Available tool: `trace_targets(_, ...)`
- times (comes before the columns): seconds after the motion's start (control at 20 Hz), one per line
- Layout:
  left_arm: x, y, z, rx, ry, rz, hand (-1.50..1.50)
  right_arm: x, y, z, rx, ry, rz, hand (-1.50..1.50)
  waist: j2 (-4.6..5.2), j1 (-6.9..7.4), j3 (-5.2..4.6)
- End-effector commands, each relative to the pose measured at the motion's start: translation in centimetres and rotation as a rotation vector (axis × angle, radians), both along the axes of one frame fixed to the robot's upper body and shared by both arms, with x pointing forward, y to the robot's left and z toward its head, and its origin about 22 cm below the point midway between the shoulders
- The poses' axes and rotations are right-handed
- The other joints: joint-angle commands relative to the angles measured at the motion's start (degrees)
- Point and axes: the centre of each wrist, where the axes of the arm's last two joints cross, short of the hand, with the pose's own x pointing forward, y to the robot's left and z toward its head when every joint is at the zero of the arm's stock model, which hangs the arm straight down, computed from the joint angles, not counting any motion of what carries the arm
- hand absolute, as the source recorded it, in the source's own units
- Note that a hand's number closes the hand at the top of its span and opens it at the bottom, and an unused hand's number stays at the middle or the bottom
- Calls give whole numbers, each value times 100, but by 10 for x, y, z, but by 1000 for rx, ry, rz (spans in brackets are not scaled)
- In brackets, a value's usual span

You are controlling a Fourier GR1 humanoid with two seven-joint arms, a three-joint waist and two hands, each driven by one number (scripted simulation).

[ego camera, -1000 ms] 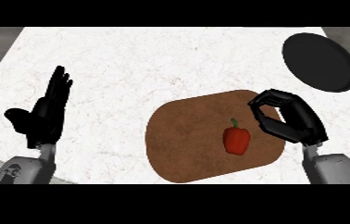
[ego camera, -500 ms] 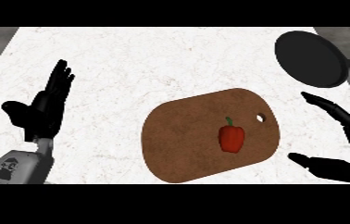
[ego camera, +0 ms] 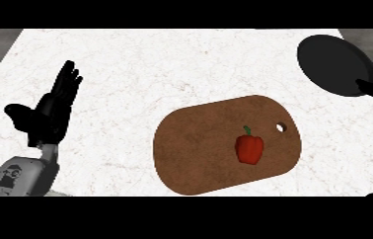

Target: Pick the bell pepper from the cutting board and place it in the pan

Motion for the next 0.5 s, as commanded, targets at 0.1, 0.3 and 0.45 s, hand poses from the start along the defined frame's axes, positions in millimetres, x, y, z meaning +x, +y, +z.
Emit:
trace_targets(0.1, 11, -3, -3, -1, -1, -12, 0, -6, 45, 41, -114, -9, -3, -150, 27, 102, 7)
trace_targets(0.3, 12, 1, 11, -2, -10, -24, 0, 29, 55, 54, -126, -11, -22, -150, 33, 186, 10)
trace_targets(0.45, 13, -14, 2, -5, -11, -15, 0, 11, 80, 59, -115, 46, 51, -150, 19, 103, 9)
